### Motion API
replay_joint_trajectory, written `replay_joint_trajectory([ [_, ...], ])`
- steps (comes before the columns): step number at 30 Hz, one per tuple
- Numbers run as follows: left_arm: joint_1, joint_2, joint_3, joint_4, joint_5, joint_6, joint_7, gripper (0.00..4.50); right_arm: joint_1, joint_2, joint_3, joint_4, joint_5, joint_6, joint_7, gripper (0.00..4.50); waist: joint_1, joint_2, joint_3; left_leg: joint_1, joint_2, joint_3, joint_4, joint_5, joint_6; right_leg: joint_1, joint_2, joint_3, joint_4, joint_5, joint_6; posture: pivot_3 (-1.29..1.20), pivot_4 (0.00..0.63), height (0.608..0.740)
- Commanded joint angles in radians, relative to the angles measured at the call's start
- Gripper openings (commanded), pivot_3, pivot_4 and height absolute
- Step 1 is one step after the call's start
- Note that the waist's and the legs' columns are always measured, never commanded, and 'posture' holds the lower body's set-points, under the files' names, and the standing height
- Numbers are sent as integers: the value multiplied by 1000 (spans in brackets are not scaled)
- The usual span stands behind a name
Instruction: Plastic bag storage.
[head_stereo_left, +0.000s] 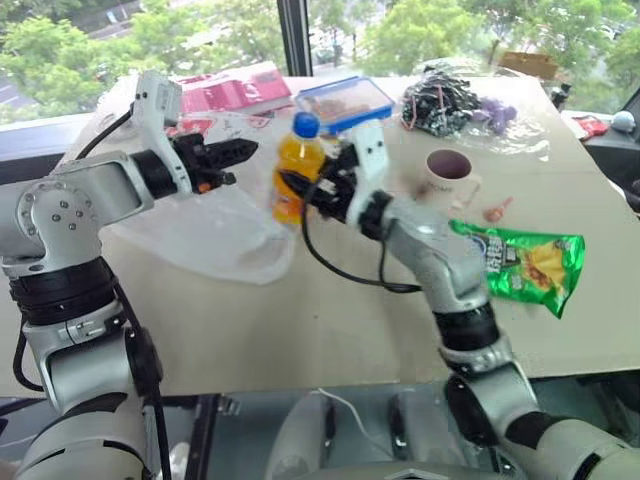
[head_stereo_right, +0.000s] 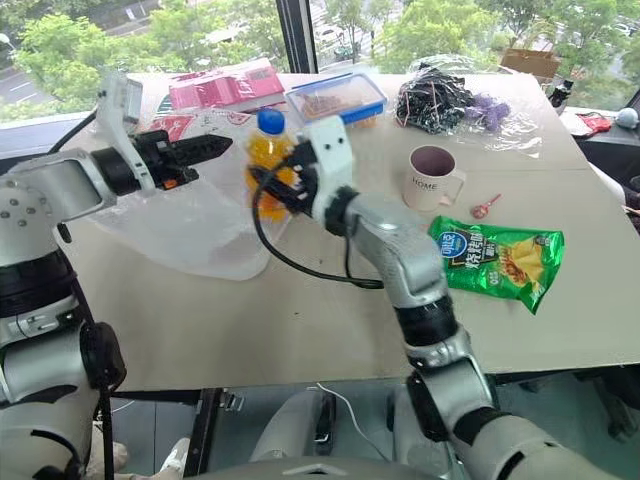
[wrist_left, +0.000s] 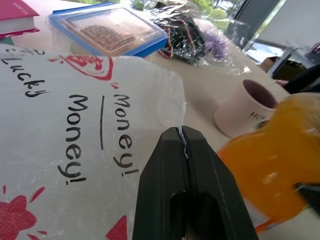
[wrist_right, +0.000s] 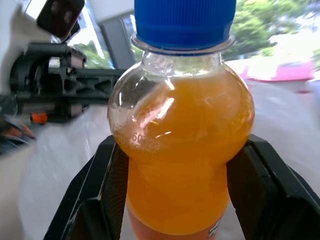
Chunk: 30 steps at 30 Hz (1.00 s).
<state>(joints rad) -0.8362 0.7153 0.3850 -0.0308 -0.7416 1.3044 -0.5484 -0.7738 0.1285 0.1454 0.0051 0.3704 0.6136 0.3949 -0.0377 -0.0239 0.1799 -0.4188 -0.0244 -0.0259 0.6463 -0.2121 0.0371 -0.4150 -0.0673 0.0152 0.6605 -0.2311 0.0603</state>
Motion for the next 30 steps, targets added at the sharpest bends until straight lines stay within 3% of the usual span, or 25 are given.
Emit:
replay_joint_trajectory([
  [1,-58,6,74,-15,-44,52,45,0,-128,147,-101,213,88,-142,15,2436,5,0,0,0,-1,0,0,0,0,0,-1,-1,-1,0,0,0,150,740],
  [6,-122,-47,165,-41,-78,168,153,0,-205,222,-125,385,174,-217,33,2436,3,-1,0,-1,-2,-1,-1,0,-1,0,-3,-1,-1,0,0,0,150,740],
  [13,-174,-129,235,-101,-101,273,241,0,-196,226,-62,419,232,-187,75,2436,-9,-1,0,-3,-1,1,-5,2,-3,-7,-1,2,0,0,0,0,150,740],
  [24,-100,-167,178,-213,-181,310,213,0,-304,228,-59,605,220,-215,28,2436,-5,-1,0,-5,-1,1,-6,3,-5,-8,-2,1,1,0,0,0,150,740],
  [30,-70,-153,150,-252,-249,310,227,0,-504,276,-127,890,204,-274,-13,2436,-7,-1,0,-6,0,1,-7,4,-6,-11,-1,2,1,0,0,0,150,740],
])
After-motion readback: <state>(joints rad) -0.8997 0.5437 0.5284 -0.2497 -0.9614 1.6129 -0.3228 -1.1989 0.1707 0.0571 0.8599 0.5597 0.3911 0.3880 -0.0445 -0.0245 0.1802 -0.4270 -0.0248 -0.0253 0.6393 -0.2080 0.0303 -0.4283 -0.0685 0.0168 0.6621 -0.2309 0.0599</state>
